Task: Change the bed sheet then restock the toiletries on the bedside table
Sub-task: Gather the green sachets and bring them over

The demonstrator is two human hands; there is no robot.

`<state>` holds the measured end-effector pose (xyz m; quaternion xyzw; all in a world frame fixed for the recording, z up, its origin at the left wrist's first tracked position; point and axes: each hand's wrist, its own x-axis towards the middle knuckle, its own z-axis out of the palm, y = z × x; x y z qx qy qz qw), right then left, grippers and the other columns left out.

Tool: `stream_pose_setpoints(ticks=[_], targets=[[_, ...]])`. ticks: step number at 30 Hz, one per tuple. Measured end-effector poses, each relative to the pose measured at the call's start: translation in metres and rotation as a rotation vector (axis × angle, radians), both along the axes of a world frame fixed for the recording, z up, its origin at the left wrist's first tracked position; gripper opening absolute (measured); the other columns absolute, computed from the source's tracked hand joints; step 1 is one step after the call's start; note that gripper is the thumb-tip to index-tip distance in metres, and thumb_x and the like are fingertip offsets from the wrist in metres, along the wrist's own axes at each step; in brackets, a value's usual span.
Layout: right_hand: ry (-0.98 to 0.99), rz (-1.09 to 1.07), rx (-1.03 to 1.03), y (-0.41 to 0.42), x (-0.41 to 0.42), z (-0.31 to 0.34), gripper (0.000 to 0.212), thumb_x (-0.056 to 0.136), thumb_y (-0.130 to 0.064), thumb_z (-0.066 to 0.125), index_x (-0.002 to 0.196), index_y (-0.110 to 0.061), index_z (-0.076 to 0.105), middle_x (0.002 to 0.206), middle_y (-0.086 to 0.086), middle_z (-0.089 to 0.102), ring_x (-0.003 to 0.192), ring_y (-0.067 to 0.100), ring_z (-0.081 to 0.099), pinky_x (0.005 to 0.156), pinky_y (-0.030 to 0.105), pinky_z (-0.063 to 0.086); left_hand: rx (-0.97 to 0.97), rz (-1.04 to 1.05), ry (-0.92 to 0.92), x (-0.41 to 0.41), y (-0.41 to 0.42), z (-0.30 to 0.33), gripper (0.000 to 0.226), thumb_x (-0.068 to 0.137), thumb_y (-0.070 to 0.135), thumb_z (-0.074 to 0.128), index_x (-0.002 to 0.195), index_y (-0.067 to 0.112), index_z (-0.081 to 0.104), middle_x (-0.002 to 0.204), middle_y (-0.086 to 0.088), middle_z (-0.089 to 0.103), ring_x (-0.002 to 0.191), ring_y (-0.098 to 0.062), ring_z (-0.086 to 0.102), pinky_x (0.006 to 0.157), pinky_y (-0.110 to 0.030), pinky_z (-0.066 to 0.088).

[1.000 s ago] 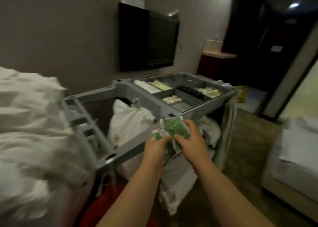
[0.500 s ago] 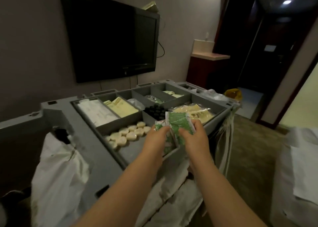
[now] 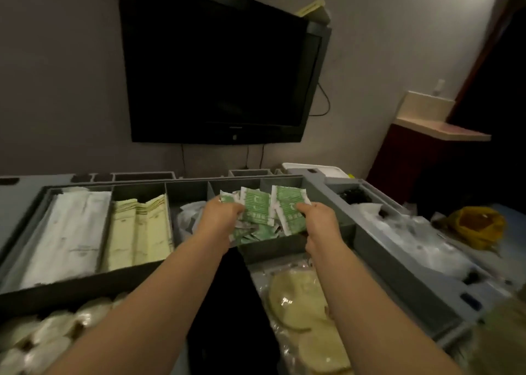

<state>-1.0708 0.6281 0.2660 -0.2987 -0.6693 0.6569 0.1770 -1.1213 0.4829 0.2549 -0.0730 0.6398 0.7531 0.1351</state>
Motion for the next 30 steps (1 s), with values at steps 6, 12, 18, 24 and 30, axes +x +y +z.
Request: stream_pose_setpoints(ticks=[6,12,18,24,30], targets=[[-0.254,0.349,0.57,0.05,-0.085,-0.017,0.011,0.088,-0.013,0.057,0.081,-0.004,0.059,0.087,0.015,0.06,0.092,0.034,0.058,0.079,0.039,0.05,-0.511,0.16,0.114,-0.044,0.027,-0.015,0.029,0.087,0.011,0.061,0.115,0.014,0.052,0.102,-0.006,0.056,0.098,-0.027,0.056,0.079,-0.03,0.044],[-0.475,0.732,1.01,0.05,-0.116,-0.018,0.027,0.087,-0.014,0.052,0.062,-0.011,0.043,0.069,0.01,0.049,0.077,0.029,0.057,0.062,0.029,0.048,-0.953,-0.052,0.057,-0.064,0.029,-0.013,0.027,0.095,0.018,0.05,0.117,0.004,0.061,0.12,-0.016,0.061,0.112,-0.032,0.056,0.088,-0.032,0.045],[-0.404,0.656,0.945,0.069,-0.14,-0.012,0.017,0.09,-0.016,0.055,0.089,-0.004,0.067,0.087,0.012,0.062,0.082,0.027,0.059,0.075,0.034,0.052,-1.19,-0.227,0.079,-0.077,0.036,-0.007,0.032,0.093,0.012,0.052,0.123,0.004,0.057,0.124,-0.015,0.059,0.113,-0.029,0.057,0.091,-0.033,0.047],[-0.178,0.473,0.414,0.067,-0.162,-0.023,0.031,0.093,-0.005,0.05,0.122,-0.013,0.055,0.122,0.012,0.054,0.084,0.022,0.059,0.075,0.039,0.057,-1.236,-0.143,0.171,-0.093,0.044,-0.009,0.038,0.091,0.024,0.055,0.126,0.009,0.05,0.126,-0.013,0.054,0.113,-0.029,0.053,0.091,-0.035,0.045],[-0.275,0.736,0.91,0.042,-0.168,-0.034,0.053,0.092,-0.003,0.048,0.142,-0.016,0.037,0.137,0.012,0.046,0.118,0.027,0.05,0.089,0.029,0.044,-1.281,-0.093,0.46,-0.08,0.055,-0.022,0.05,0.095,0.015,0.047,0.142,0.013,0.031,0.146,-0.007,0.025,0.132,-0.025,0.031,0.105,-0.033,0.033]])
